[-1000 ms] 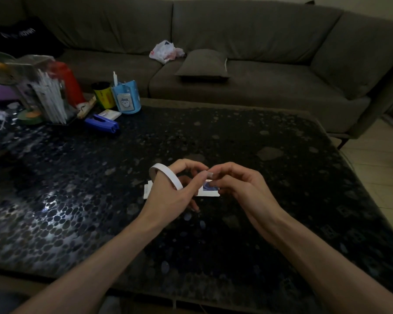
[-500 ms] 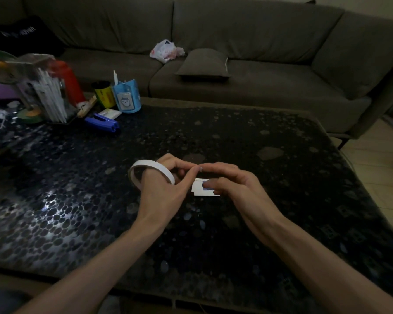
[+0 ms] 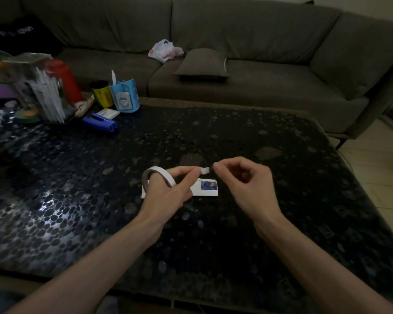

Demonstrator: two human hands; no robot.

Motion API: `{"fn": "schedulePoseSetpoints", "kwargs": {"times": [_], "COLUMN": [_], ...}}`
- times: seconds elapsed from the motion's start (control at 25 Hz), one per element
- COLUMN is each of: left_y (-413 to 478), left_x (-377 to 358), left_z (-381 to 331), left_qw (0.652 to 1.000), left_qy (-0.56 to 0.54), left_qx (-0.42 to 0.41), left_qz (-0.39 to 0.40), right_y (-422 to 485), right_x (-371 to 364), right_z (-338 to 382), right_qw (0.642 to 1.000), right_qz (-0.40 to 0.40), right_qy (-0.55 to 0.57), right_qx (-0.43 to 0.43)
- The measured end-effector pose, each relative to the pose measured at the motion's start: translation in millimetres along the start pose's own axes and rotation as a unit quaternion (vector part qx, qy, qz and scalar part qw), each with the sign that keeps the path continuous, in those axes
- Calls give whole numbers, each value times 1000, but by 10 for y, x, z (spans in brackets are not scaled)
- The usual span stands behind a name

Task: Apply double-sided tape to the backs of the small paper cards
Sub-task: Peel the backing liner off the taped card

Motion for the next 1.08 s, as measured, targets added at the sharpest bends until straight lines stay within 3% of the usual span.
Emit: {"fn": "schedulePoseSetpoints", "kwargs": {"times": [0.16, 0.28, 0.8, 1.08], "left_y": [7, -31, -121, -108], "left_x": [-37, -86, -158, -155], "left_z": [3, -46, -250, -258], "left_qw": [998, 996, 983, 982], "left_qy": [-5, 17, 138, 146], "left_qx": [-5, -30, -93, -99], "left_qz": [57, 87, 76, 70], "right_y": [-111, -142, -164, -131], "right_x": [48, 35, 83, 142], "right_z": [216, 271, 291, 241], "right_qw": [985, 978, 976, 990], "right_qz": [8, 7, 26, 36], "right_qy": [-153, -184, -195, -111], "right_qx": [85, 94, 89, 77]}}
Point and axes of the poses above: each hand's wrist, its own y-axis towards the middle knuckle, its own x-axis out of the back of the hand, z = x × y, the point moved 6 cm from there along y, towards the middle knuckle, and after that the axes turned 13 degrees about z, right-handed, at the moved point
